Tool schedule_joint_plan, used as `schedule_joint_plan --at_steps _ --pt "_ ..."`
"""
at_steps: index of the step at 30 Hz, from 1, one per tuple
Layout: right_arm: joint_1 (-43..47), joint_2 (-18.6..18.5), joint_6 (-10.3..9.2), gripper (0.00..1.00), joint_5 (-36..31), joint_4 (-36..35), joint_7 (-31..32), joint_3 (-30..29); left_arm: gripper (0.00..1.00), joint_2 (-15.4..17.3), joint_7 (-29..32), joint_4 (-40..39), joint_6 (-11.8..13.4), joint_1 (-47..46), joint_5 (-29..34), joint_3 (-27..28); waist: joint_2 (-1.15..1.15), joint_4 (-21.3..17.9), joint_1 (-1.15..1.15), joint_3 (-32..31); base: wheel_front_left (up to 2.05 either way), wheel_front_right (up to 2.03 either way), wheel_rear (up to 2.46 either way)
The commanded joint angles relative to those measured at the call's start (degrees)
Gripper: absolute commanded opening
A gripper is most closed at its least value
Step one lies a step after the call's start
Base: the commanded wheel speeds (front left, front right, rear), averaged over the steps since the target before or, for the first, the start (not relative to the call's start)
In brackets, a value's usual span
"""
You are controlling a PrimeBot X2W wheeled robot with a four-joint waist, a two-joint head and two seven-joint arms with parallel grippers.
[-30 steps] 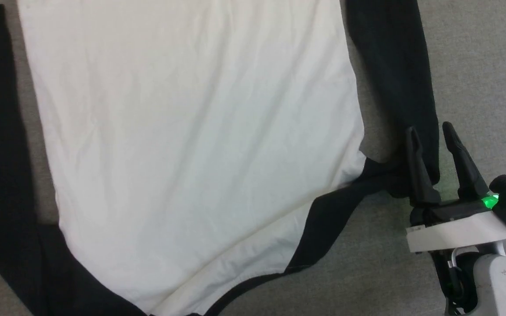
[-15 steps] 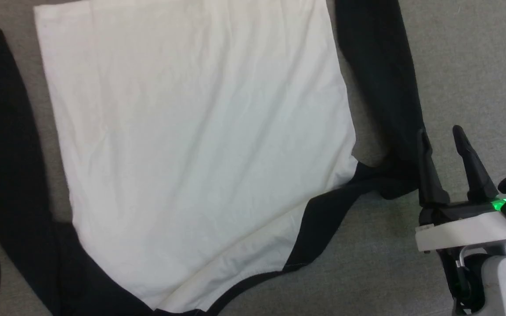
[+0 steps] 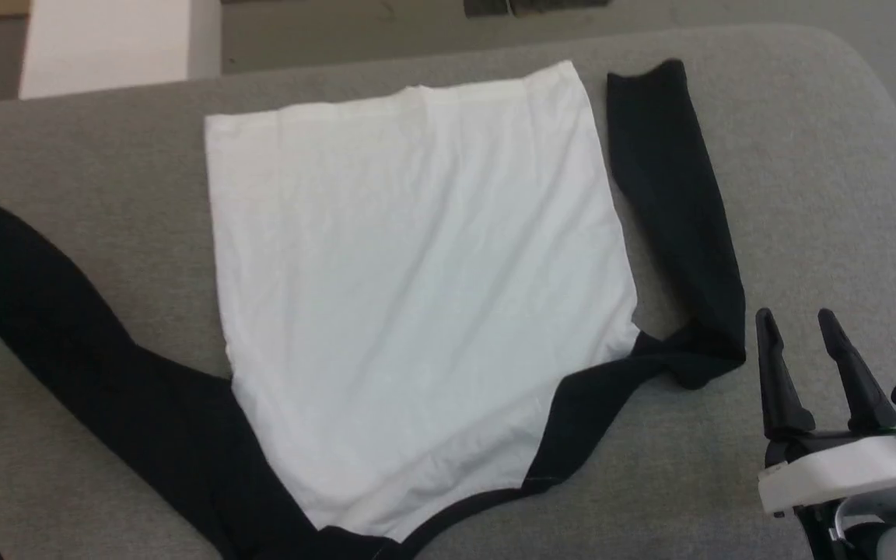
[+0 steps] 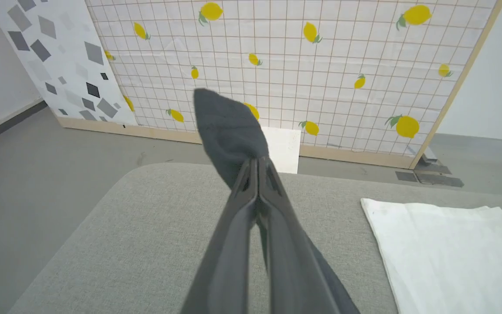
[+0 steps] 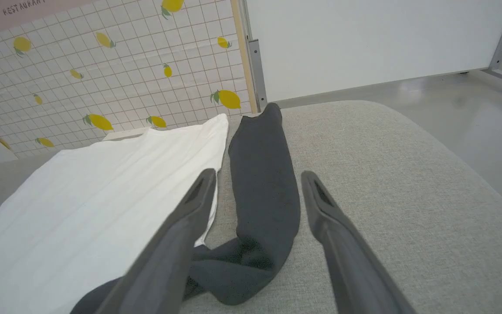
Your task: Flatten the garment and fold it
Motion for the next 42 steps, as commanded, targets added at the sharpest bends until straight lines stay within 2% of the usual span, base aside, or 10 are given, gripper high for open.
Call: schedule_joint_plan --at_steps 1,6,9,18,23,27,35,36,37,42 --pt "0.78 0.09 -0.08 1.00 -0.12 -0.54 0.31 -0.22 0.00 -0.30 0.17 -2.03 -0.20 1.86 -0.68 0.27 0.61 4.08 0.00 -5.26 0.00 0.00 0.00" --pt "2.29 0.09 -0.08 1.00 -0.10 -1.62 1.49 -0.39 0.00 -1.58 2.66 -12.02 -1.61 5.59 -2.49 -2.10 0.61 5.50 0.00 -7.07 0.00 0.00 0.00" --pt "2.65 0.09 -0.08 1.00 -0.04 -2.09 1.94 -0.28 0.00 -3.47 3.63 -17.27 -3.20 5.73 -3.73 -6.11 0.61 5.86 0.00 -7.68 0.00 0.00 0.00" --pt "2.57 0.09 -0.08 1.00 0.14 -2.85 2.65 0.20 0.00 -13.17 5.88 -22.70 -8.95 0.63 -3.76 -26.78 0.61 3.80 0.00 -8.13 0.00 0.00 0.00" --pt "2.53 0.09 -0.08 1.00 0.59 -2.71 2.45 0.06 0.00 -19.67 6.30 -17.80 -10.89 -0.62 -4.17 -36.40 0.61 1.34 0.00 -6.80 0.00 0.00 0.00" --pt "2.03 0.09 -0.08 1.00 1.25 -2.37 2.00 -0.06 0.00 -23.74 5.68 -11.13 -11.84 -0.75 -5.05 -41.13 0.61 -0.40 0.00 -5.06 0.00 0.00 0.00" --pt "0.30 0.09 -0.08 1.00 1.85 -0.45 0.75 1.04 0.00 -26.49 3.89 7.75 -12.81 -1.70 -3.35 -46.56 0.61 -3.07 0.00 -2.85 0.00 0.00 0.00" --pt "0.28 0.09 -0.08 1.00 1.95 -0.22 0.74 1.10 0.34 -26.72 4.06 9.03 -12.84 -1.48 -3.67 -46.87 0.61 -3.10 0.00 -2.80 0.00 0.00 0.00" --pt "0.25 0.09 -0.08 1.00 1.99 0.04 0.79 1.18 1.00 -26.83 4.25 10.23 -13.03 -1.43 -3.74 -47.48 0.61 -3.07 0.00 -2.72 0.00 0.00 0.00" --pt "-0.23 0.09 -0.08 1.00 1.76 0.86 1.18 1.02 1.00 -26.37 1.28 12.51 -12.57 -1.44 -2.40 -47.44 0.61 -1.90 0.00 -2.37 0.00 0.00 0.00"
